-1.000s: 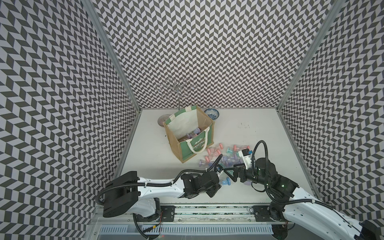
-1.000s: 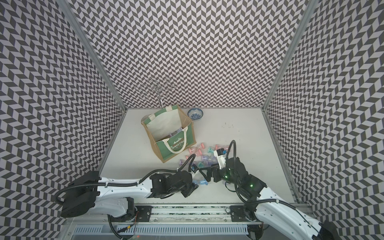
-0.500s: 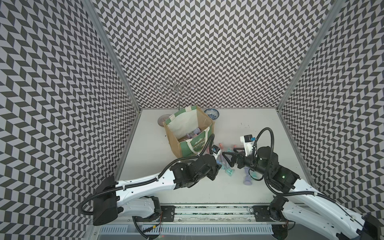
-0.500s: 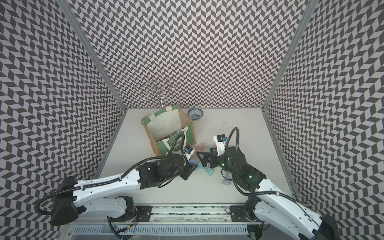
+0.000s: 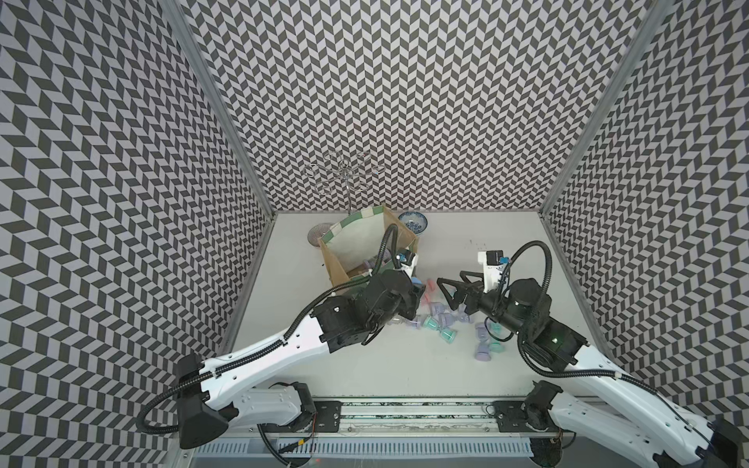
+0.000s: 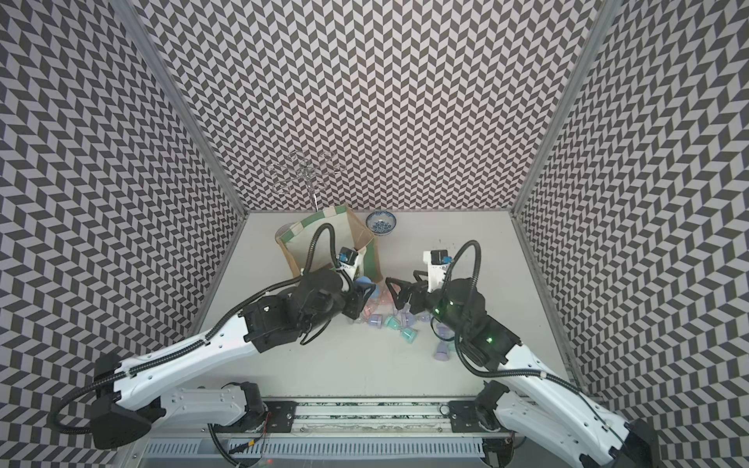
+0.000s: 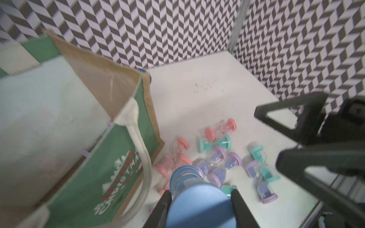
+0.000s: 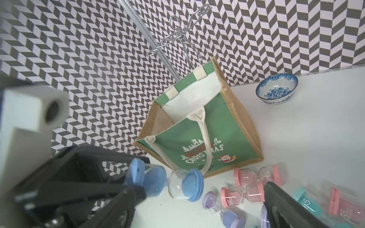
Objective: Put the hourglass into the canvas bag
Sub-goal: Pick up the hourglass from the center of the board, then place the hourglass in the canvas bag.
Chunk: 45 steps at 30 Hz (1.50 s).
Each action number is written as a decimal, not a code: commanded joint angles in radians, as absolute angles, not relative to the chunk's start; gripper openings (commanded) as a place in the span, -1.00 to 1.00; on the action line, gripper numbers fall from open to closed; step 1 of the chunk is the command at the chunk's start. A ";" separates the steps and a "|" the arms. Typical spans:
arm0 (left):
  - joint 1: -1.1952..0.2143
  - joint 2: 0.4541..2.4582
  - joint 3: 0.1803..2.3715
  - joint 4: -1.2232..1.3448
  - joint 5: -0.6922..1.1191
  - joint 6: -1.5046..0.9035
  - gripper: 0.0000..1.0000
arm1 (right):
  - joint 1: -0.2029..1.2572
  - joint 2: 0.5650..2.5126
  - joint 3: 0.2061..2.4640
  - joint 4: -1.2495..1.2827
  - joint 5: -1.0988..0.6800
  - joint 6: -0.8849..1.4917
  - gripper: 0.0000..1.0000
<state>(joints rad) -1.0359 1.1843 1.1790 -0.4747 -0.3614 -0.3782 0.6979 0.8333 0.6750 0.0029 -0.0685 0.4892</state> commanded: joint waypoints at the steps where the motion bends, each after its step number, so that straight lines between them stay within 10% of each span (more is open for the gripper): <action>1: -0.981 1.150 1.279 -0.497 -0.438 -0.357 -0.25 | 0.695 0.849 0.659 0.166 -0.139 0.486 0.99; 18: -0.529 1.525 1.455 -0.433 -0.361 -0.357 -0.28 | 0.686 0.991 0.675 0.270 -0.192 0.486 0.99; 45: -0.465 1.870 1.483 -0.391 -0.235 -0.308 -0.03 | 0.595 1.023 0.631 0.290 -0.248 0.516 0.99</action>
